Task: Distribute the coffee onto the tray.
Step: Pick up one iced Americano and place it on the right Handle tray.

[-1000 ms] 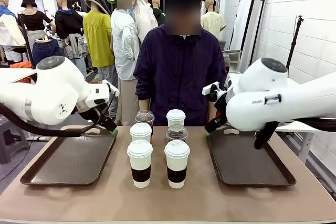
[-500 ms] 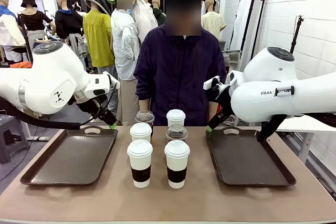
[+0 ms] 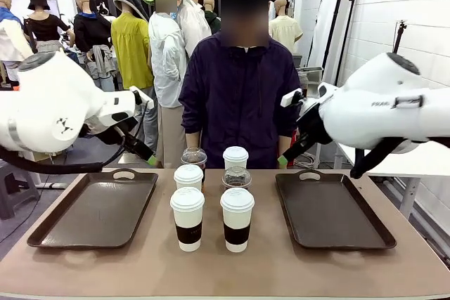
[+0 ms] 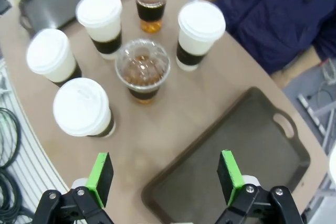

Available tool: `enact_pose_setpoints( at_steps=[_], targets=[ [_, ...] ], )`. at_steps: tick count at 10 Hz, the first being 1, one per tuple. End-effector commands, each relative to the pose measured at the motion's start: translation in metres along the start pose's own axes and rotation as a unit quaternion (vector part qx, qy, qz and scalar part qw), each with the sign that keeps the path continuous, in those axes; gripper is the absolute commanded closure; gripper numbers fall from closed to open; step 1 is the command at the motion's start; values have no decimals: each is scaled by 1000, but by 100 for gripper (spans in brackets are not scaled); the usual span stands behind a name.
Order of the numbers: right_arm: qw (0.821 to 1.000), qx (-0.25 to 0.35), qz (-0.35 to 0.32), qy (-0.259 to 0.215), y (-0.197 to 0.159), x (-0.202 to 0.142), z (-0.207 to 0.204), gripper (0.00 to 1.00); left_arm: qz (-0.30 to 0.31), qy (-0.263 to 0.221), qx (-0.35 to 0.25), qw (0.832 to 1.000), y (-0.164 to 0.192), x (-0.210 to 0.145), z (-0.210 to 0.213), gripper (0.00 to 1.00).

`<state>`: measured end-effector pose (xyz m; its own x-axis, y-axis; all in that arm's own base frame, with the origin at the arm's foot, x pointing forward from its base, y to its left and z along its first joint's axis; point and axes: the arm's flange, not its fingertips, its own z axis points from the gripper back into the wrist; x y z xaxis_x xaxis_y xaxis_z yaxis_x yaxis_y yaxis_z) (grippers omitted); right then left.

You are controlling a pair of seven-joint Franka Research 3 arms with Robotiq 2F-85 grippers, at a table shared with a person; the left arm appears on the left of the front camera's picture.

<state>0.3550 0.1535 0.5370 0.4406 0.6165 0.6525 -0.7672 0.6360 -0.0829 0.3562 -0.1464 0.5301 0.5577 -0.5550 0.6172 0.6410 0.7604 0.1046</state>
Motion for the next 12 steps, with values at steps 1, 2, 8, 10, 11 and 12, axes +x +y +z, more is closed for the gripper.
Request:
enact_pose_setpoints(
  at_steps=[1,2,8,10,11,12],
  targets=[
    [997,53,22,-51,-9,-11,5,0,-18,-51,-34,998,5,-23,3,0],
    [995,66,29,-70,-13,-13,8,0,-24,-77,-45,996,9,-29,5,0],
    [994,53,22,-96,-27,-16,1,0,5,-116,-49,992,20,-39,7,0],
    [993,75,21,-89,-28,-16,14,0,8,-111,-45,993,34,3,21,0],
    [993,75,21,-89,-28,-16,14,0,8,-111,-45,993,34,3,21,0],
    [993,75,21,-89,-28,-16,14,0,8,-111,-45,993,34,3,21,0]
  ],
)
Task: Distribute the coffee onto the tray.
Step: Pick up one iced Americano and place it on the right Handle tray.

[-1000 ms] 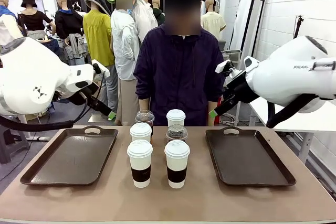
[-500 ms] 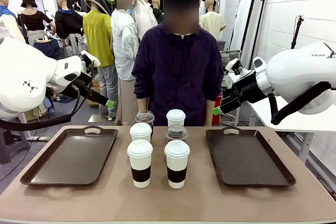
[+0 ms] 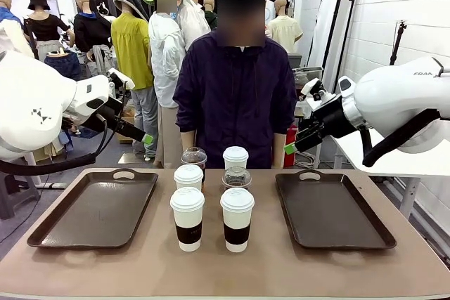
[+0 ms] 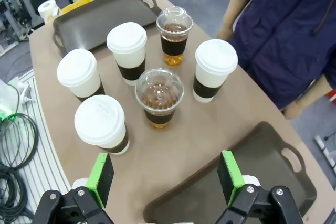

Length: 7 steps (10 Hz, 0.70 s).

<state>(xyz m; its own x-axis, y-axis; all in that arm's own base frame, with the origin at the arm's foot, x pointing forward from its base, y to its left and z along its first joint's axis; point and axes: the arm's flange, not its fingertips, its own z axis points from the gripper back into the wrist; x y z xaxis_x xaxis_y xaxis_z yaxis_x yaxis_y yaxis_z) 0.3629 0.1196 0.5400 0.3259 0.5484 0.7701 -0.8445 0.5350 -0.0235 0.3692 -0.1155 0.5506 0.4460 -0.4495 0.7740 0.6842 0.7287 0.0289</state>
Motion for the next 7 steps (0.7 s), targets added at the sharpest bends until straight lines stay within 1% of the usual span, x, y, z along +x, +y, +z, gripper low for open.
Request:
enact_pose_setpoints(
  at_steps=[1,7],
  targets=[
    [1000,8,-2,-4,0,-1,0,0,0,-1,0,1000,0,0,1,0],
    [1000,8,-2,-4,0,-1,0,0,0,-1,0,1000,0,0,1,0]
  ],
)
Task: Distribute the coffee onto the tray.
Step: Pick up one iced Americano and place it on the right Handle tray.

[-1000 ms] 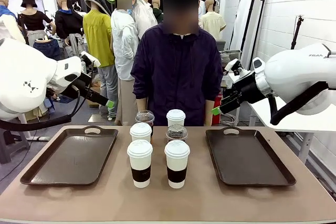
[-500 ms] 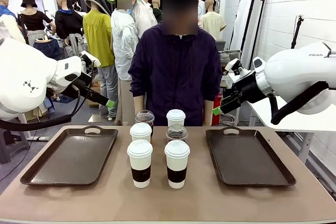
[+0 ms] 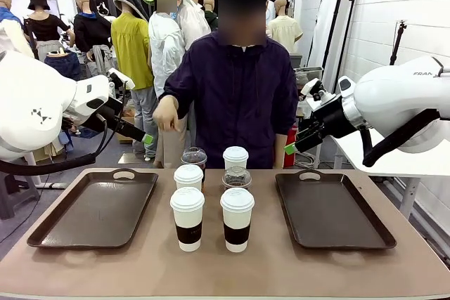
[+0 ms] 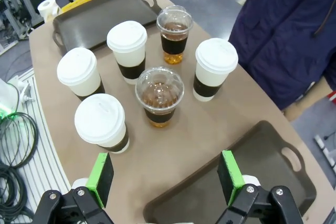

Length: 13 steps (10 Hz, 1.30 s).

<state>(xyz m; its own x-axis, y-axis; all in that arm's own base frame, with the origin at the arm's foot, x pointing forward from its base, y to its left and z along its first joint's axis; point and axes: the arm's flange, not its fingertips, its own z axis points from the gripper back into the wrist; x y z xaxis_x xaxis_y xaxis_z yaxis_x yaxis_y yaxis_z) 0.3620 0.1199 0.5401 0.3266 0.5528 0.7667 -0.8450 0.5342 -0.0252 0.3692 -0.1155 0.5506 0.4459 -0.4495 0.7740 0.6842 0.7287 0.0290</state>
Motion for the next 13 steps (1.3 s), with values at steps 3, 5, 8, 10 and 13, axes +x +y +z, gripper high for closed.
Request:
enact_pose_setpoints(
  at_steps=[3,5,8,10,13],
  targets=[
    [1000,9,-3,-7,-1,-1,0,0,0,-1,0,1000,0,0,1,0],
    [1000,0,9,0,-17,5,2,0,0,-1,0,1000,0,0,1,0],
    [997,59,42,-19,-58,2,-12,0,0,-1,0,1000,0,0,1,0],
    [989,106,81,-56,-79,-16,-34,0,0,-1,0,1000,0,0,1,0],
    [981,143,104,-79,-91,-46,-68,0,0,-1,0,1000,0,0,1,0]
  ],
)
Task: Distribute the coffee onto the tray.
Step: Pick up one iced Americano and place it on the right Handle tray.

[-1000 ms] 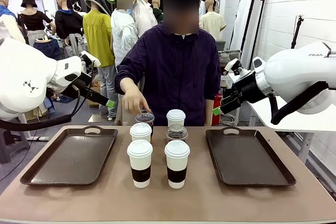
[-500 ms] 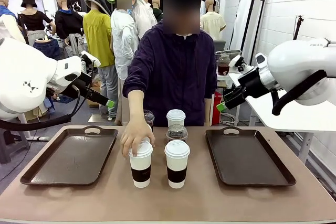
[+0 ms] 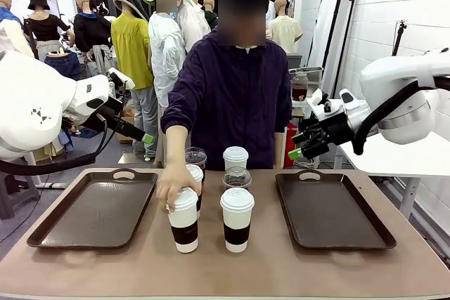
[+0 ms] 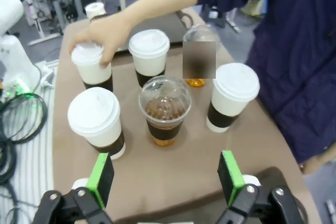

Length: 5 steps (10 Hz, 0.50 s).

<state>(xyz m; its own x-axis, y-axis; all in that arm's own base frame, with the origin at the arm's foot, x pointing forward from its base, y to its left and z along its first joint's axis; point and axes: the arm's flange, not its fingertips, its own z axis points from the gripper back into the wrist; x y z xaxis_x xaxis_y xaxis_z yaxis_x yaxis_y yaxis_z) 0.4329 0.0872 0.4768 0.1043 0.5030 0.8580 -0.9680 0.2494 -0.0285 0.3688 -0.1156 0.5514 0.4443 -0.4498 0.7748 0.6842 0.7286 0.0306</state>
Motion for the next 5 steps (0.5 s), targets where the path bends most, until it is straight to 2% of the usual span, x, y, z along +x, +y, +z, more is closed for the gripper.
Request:
enact_pose_setpoints(
  at_steps=[1,4,5],
  targets=[
    [1000,24,19,1,-23,-19,-23,0,1,-1,0,1000,1,0,1,0],
    [1000,27,16,2,-27,-32,-37,0,1,-1,0,1000,1,0,1,0],
    [1000,11,-3,19,-27,-30,-37,0,1,-1,0,1000,1,0,1,0]
  ],
)
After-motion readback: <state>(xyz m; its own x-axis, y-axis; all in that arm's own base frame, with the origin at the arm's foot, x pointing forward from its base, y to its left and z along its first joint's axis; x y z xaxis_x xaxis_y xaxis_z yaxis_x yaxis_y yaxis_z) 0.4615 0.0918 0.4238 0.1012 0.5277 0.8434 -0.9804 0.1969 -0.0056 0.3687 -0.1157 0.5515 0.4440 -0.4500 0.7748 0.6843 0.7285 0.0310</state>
